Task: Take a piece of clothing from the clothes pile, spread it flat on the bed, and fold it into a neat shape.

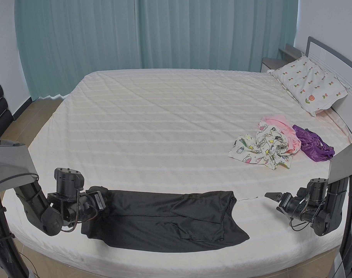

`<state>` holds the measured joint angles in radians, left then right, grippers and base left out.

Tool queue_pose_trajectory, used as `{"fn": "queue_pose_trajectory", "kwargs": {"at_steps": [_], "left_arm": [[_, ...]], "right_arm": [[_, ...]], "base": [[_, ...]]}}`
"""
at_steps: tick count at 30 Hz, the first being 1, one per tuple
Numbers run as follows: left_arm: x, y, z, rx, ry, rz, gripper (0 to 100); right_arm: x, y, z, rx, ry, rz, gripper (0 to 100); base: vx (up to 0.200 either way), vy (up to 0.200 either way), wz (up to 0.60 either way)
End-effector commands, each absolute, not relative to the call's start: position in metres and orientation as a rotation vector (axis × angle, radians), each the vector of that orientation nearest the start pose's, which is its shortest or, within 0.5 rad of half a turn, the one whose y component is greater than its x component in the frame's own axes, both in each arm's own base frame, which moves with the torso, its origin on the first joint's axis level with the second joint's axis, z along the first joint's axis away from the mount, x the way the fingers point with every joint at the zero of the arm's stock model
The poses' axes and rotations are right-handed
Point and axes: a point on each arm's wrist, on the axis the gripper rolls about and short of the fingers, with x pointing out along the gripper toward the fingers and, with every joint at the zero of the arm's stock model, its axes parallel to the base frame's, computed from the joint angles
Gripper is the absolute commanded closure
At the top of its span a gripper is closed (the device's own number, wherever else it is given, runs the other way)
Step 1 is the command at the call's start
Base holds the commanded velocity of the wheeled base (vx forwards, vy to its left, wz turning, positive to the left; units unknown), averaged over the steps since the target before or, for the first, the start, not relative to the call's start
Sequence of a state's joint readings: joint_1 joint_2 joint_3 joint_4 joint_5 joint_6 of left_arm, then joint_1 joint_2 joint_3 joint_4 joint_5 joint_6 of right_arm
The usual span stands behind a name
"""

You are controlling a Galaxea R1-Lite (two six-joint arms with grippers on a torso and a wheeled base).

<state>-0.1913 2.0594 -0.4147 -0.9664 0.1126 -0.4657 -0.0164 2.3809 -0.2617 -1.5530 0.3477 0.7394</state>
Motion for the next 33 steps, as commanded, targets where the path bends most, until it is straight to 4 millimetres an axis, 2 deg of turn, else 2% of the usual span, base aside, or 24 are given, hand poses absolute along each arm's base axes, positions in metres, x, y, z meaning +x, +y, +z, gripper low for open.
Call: {"fn": "queue_pose_trajectory", "kwargs": {"at_steps": [1, 4, 21, 29, 31, 33], "left_arm": [[0.278, -0.07, 0.023, -0.324, 0.672, 0.043, 100], [0.28, -0.077, 0.025, -0.314, 0.676, 0.029, 100], [0.278, -0.102, 0.025, -0.271, 0.71, -0.019, 100], [0.28, -0.126, 0.028, -0.249, 0.735, -0.058, 100], [0.28, -0.127, 0.028, -0.247, 0.737, -0.059, 100], [0.283, -0.136, 0.031, -0.264, 0.741, -0.071, 100]], "right_arm": [[0.276, 0.003, -0.035, 0.815, 0.646, 0.106, 0], [0.277, 0.003, -0.035, 0.813, 0.647, 0.108, 0], [0.276, 0.003, -0.035, 0.813, 0.648, 0.106, 0], [0.276, 0.005, -0.035, 0.808, 0.651, 0.11, 0], [0.276, 0.005, -0.035, 0.808, 0.651, 0.11, 0], [0.276, 0.006, -0.035, 0.806, 0.653, 0.113, 0]], "base": [[0.0, 0.0, 0.0], [0.0, 0.0, 0.0], [0.0, -0.2, 0.0], [0.0, -0.2, 0.0], [0.0, -0.2, 0.0], [0.0, -0.2, 0.0]]}}
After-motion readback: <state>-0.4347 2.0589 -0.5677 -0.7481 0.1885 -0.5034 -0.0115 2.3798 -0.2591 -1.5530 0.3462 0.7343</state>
